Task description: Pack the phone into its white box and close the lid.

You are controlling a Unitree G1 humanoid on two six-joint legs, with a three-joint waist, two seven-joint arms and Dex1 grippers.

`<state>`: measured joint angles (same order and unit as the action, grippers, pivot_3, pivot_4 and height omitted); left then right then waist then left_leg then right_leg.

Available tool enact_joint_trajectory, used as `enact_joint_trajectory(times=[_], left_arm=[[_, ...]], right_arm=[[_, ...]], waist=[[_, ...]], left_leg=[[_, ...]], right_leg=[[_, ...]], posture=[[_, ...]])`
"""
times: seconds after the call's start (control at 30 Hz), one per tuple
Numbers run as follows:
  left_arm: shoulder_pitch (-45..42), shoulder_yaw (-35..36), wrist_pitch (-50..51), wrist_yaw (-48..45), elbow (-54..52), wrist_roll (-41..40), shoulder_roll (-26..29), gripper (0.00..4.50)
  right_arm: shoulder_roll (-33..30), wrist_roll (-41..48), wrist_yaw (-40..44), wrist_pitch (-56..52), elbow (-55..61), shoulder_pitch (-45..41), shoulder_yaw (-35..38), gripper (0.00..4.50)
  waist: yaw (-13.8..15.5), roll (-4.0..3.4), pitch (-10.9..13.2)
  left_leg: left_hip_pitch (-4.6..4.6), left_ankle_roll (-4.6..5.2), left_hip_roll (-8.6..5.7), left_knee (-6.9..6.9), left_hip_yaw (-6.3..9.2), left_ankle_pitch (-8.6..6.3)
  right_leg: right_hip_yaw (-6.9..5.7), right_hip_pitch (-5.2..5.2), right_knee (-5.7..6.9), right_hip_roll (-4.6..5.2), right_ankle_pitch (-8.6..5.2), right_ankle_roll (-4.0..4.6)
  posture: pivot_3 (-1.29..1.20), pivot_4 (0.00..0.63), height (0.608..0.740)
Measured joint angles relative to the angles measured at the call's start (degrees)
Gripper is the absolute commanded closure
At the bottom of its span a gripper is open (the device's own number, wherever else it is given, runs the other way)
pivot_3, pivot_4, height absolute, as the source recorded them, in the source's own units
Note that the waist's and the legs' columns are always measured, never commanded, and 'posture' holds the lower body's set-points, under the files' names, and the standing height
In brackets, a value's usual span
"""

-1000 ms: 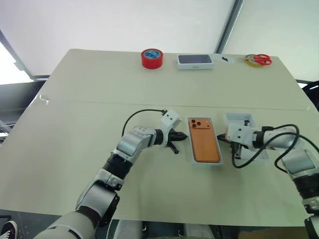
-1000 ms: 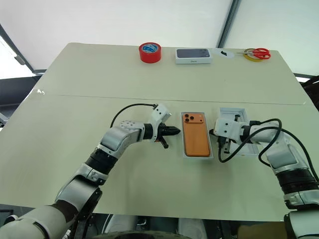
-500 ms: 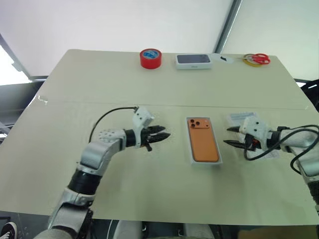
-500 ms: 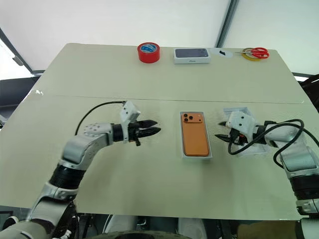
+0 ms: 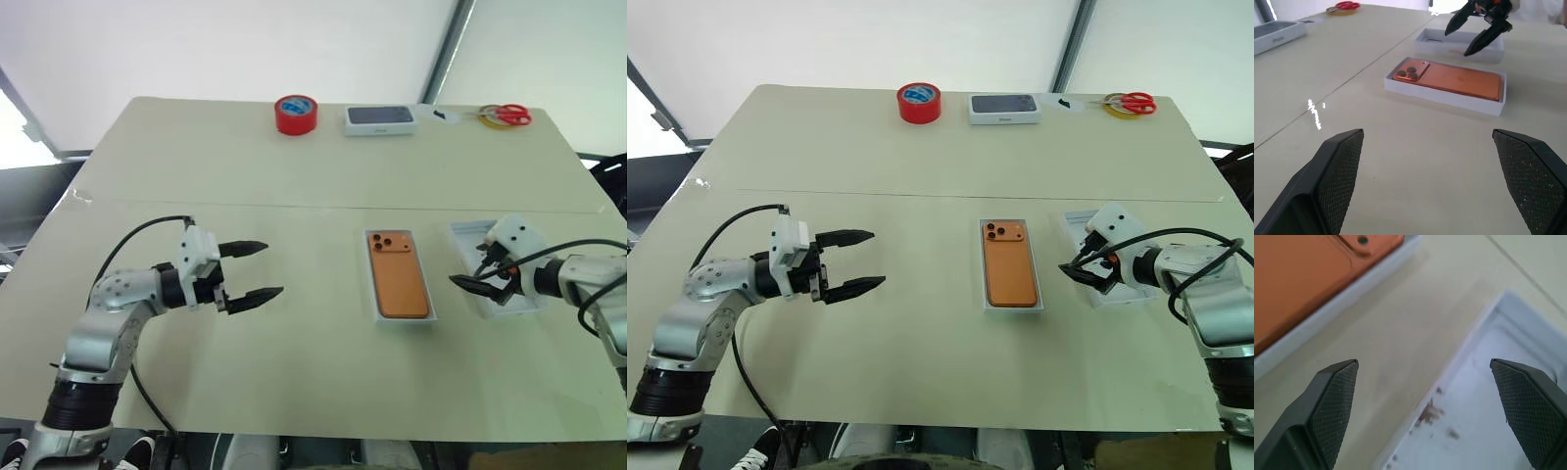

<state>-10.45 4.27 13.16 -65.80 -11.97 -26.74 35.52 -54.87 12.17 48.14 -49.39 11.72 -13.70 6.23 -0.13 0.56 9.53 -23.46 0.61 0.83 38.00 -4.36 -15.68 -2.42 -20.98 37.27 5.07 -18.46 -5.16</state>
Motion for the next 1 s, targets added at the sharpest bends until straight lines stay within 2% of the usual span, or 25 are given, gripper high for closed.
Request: enact_joint_trajectory(times=[0.13,0.23,0.4,0.57,0.73,0.83,0.97,1.0], left_arm=[[0.68,-0.01,-3.26,-1.65,0.13,-0.16,0.01,0.09],[1.05,-0.10,-5.21,-2.66,0.30,-0.21,0.02,0.09],[1.34,-0.15,-5.87,-2.07,0.24,-0.20,-0.02,0.09],[2.84,-0.26,-6.04,-0.48,-0.66,-0.18,-0.27,0.09],[4.19,-0.73,-5.94,1.27,-2.96,-0.20,-0.71,0.09],[5.77,-0.78,-5.84,2.46,-4.93,-0.21,-0.71,0.00],[6.40,-0.89,-5.37,3.63,-5.81,-0.21,-0.67,0.00],[6.40,-0.89,-5.07,3.92,-6.11,-0.21,-0.67,0.00]], right_arm=[[0.32,2.15,-2.66,-11.15,3.86,-2.22,0.04,0.00],[1.06,5.35,-4.38,-23.67,5.77,-5.44,0.55,0.00],[2.20,8.93,-6.88,-36.43,7.20,-10.60,-0.42,0.00],[2.52,9.00,-9.95,-38.72,5.21,-15.13,-3.24,0.00],[2.69,9.01,-11.39,-37.56,2.71,-15.76,-7.27,0.00],[3.02,8.78,-12.54,-36.06,1.06,-15.62,-8.64,0.85],[3.32,8.26,-14.34,-35.55,0.29,-15.68,-8.76,2.83],[3.60,8.17,-14.87,-35.55,0.29,-15.78,-8.77,3.45]], waist=[[-0.65,-0.05,0.01],[-0.73,-0.05,0.01],[-0.87,-0.08,0.01],[-0.89,-0.08,0.01],[-0.84,-0.08,0.01],[-0.91,-0.09,0.01],[-0.86,-0.09,0.01],[-0.88,-0.09,0.00]], left_leg=[[-0.04,0.23,0.00,-0.07,0.00,-0.13],[-0.08,0.24,0.00,-0.07,-0.01,-0.14],[-0.11,0.31,-0.01,-0.07,-0.03,-0.18],[-0.17,0.32,-0.01,-0.11,-0.05,-0.18],[-0.21,0.32,-0.01,-0.09,-0.06,-0.18],[-0.21,0.32,-0.02,-0.09,-0.08,-0.18],[-0.21,0.32,-0.01,-0.09,-0.07,-0.18],[-0.21,0.32,-0.01,-0.09,-0.07,-0.18]], right_leg=[[0.01,-0.08,0.00,0.00,0.00,0.00],[0.01,-0.11,0.00,0.00,0.00,0.00],[0.04,-0.16,0.00,0.00,0.00,0.00],[0.04,-0.26,0.00,0.00,0.01,0.00],[0.04,-0.29,0.01,0.00,0.01,-0.01],[0.04,-0.29,0.01,0.00,0.01,-0.01],[0.04,-0.28,0.02,0.00,0.01,-0.02],[0.03,-0.28,0.02,0.00,0.01,-0.02]], posture=[[0.00,0.150,0.730],[0.00,0.150,0.730],[0.00,0.150,0.730],[0.00,0.150,0.730],[0.00,0.150,0.730],[0.00,0.150,0.730],[0.00,0.150,0.730],[0.00,0.150,0.730]])
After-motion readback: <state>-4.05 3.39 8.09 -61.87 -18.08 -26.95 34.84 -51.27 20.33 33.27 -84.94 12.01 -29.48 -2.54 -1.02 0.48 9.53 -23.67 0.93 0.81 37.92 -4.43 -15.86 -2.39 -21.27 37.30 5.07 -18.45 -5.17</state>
